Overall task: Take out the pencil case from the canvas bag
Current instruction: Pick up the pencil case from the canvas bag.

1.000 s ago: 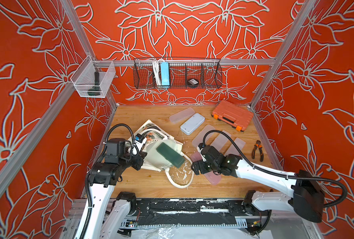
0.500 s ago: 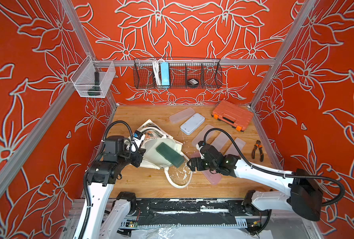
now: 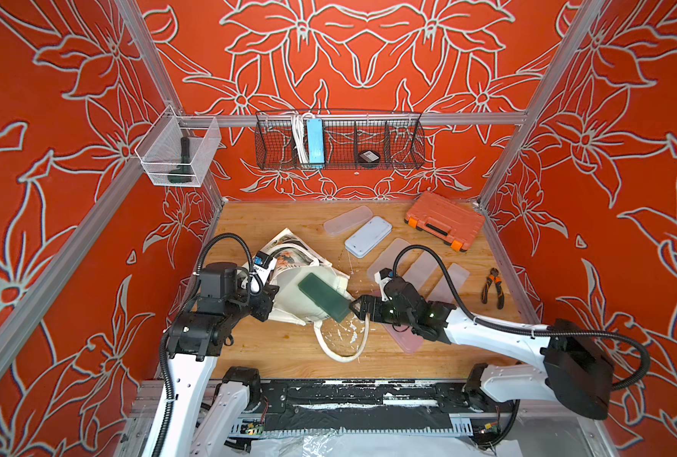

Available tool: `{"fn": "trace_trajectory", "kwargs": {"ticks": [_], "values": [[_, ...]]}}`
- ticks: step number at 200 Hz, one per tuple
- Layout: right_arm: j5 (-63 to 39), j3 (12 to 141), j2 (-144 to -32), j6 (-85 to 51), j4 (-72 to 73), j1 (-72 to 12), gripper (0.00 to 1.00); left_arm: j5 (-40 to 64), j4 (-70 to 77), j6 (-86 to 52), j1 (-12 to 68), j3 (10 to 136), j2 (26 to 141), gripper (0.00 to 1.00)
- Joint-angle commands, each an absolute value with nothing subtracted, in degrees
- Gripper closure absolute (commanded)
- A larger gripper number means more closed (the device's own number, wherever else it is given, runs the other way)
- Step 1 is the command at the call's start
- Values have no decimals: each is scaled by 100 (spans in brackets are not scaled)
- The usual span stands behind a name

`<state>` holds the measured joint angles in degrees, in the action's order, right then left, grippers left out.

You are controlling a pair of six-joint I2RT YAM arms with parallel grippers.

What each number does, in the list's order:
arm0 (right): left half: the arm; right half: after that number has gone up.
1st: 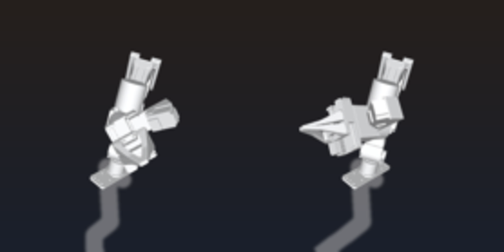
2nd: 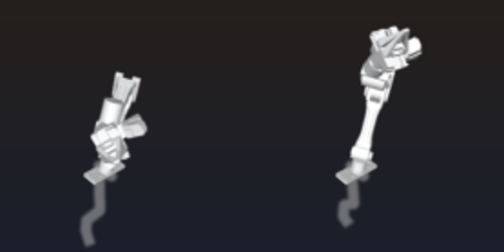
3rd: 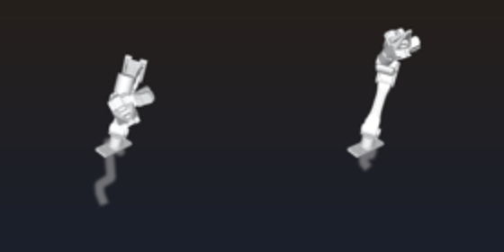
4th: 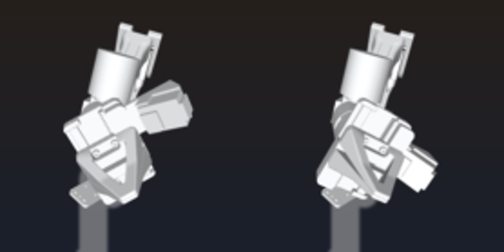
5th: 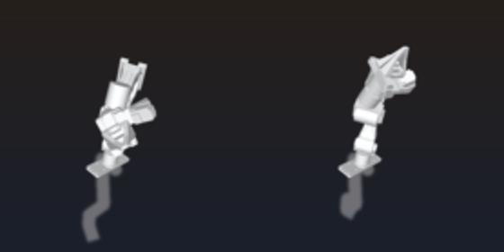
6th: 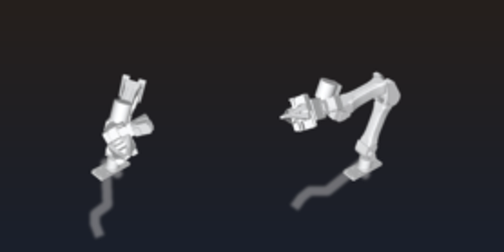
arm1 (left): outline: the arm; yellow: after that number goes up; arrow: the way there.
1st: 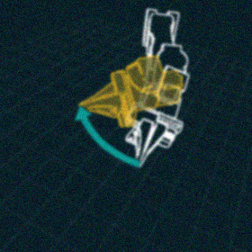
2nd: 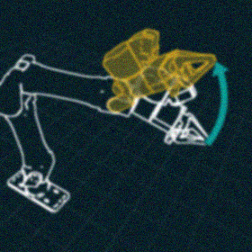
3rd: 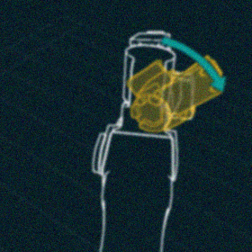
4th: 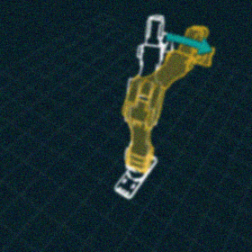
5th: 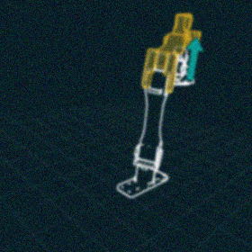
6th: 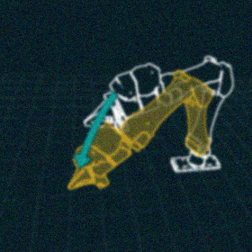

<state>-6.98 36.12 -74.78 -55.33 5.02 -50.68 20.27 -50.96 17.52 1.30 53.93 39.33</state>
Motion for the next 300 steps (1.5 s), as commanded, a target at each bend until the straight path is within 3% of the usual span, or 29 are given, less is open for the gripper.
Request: {"fn": "trace_trajectory", "kwargs": {"ticks": [1, 89, 249, 300], "values": [[-863, 3471, -7710, -6013, 1108, -5027, 3, 2268, -4623, 1635, 63, 5373, 3785, 100], [-971, 3458, -8371, -6427, 1929, -5053, 8, 2514, -4579, 1547, -141, 5168, 3612, 100], [-1014, 3499, -9345, -6911, 3386, -5053, 27, 2895, -4570, 1503, -308, 4960, 3478, 100], [-1056, 3568, -9513, -6937, 3588, -5054, 41, 3182, -4535, 1417, -503, 4790, 3213, 100]]}}
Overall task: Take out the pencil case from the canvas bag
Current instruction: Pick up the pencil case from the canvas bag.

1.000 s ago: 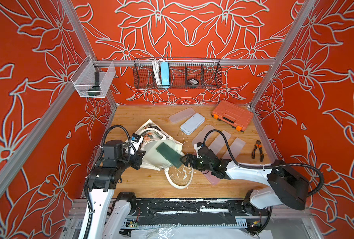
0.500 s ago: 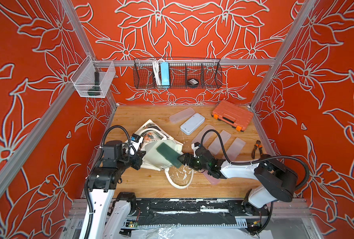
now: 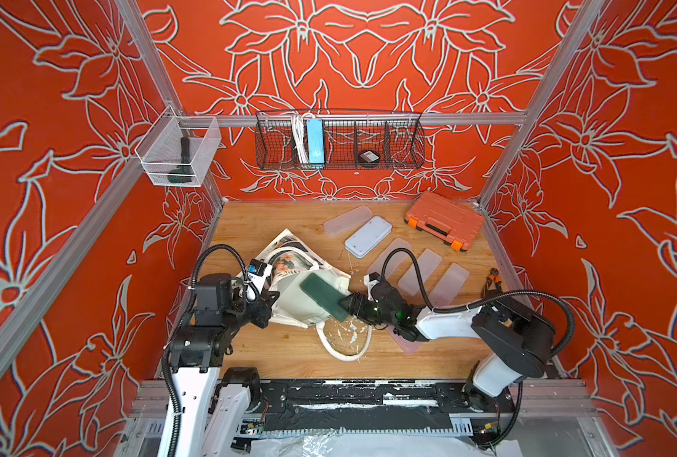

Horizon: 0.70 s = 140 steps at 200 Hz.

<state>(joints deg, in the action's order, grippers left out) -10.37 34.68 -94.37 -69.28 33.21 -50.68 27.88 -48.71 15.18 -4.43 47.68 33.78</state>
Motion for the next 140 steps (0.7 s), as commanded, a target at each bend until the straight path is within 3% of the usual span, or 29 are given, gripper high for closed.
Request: {"fn": "trace_trajectory", "kwargs": {"ticks": [1, 62, 102, 140], "values": [[-1051, 3568, -9511, -6936, 3591, -5054, 42, 3182, -4531, 1420, -506, 4790, 3211, 100], [-981, 3365, -9287, -6943, 3750, -5062, 69, 3252, -4460, 1450, -527, 4687, 3051, 100], [-981, 3185, -8979, -6930, 3730, -5115, 76, 3260, -4403, 1395, -545, 4632, 2974, 100], [-948, 3109, -8378, -6664, 3182, -5133, 77, 3321, -4351, 1318, -675, 4597, 2930, 100]]}}
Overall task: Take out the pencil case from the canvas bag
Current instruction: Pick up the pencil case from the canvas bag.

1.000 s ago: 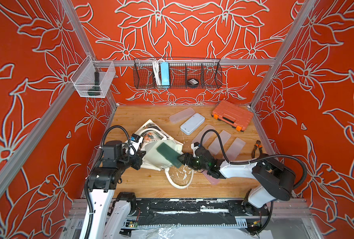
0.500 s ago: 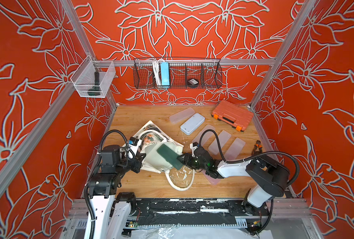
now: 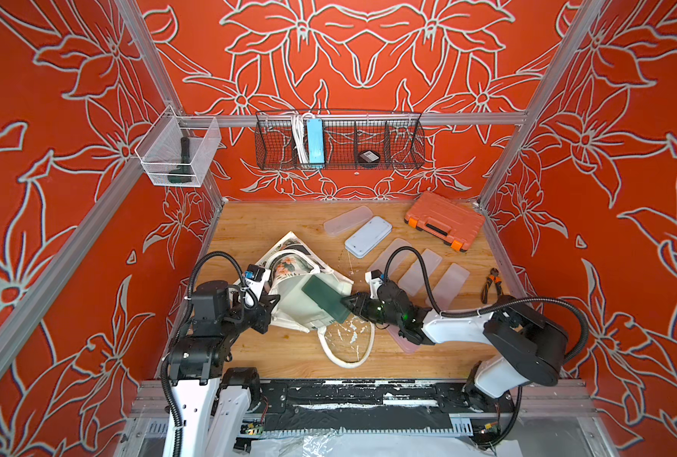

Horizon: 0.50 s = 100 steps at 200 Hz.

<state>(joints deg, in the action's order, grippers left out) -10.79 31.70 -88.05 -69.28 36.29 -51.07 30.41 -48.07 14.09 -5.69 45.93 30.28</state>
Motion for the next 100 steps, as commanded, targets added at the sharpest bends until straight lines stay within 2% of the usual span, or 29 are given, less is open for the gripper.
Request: {"fn": "trace_trajectory", "kwargs": {"ticks": [1, 49, 100], "values": [[-953, 3115, -8364, -6654, 3160, -5137, 77, 3326, -4351, 1318, -680, 4597, 2933, 100], [-1165, 3373, -7765, -6135, 2253, -5132, 77, 3623, -4194, 1010, -1091, 4544, 2796, 100], [-1245, 3331, -7330, -5997, 2042, -5124, 78, 3887, -4334, 997, -1287, 4835, 3140, 100]]}}
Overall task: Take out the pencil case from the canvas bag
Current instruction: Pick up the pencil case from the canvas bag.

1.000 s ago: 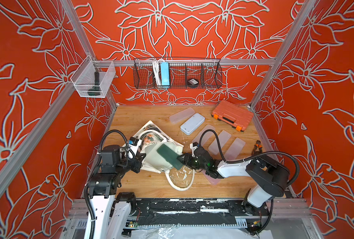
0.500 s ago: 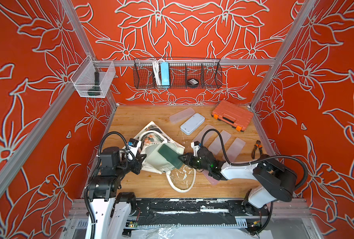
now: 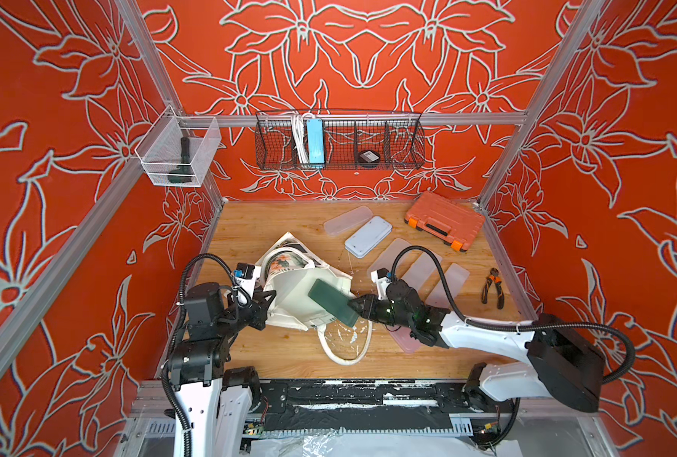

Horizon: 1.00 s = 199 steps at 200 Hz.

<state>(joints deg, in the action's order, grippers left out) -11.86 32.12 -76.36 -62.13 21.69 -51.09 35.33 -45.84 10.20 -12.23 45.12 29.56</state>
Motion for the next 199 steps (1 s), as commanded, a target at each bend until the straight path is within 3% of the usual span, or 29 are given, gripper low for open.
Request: {"fn": "trace_trajectory", "kwargs": {"ticks": [1, 109, 199], "values": [[-1242, 3331, -7317, -5996, 2032, -5124, 78, 3903, -4334, 1027, -1294, 4848, 3157, 100], [-1387, 4169, -6522, -5541, 588, -4721, 79, 3976, -4433, 1496, -1343, 4952, 3905, 100], [-1597, 4334, -6122, -5446, 299, -4536, 80, 3594, -4316, 1397, -1325, 4770, 3742, 100]]}}
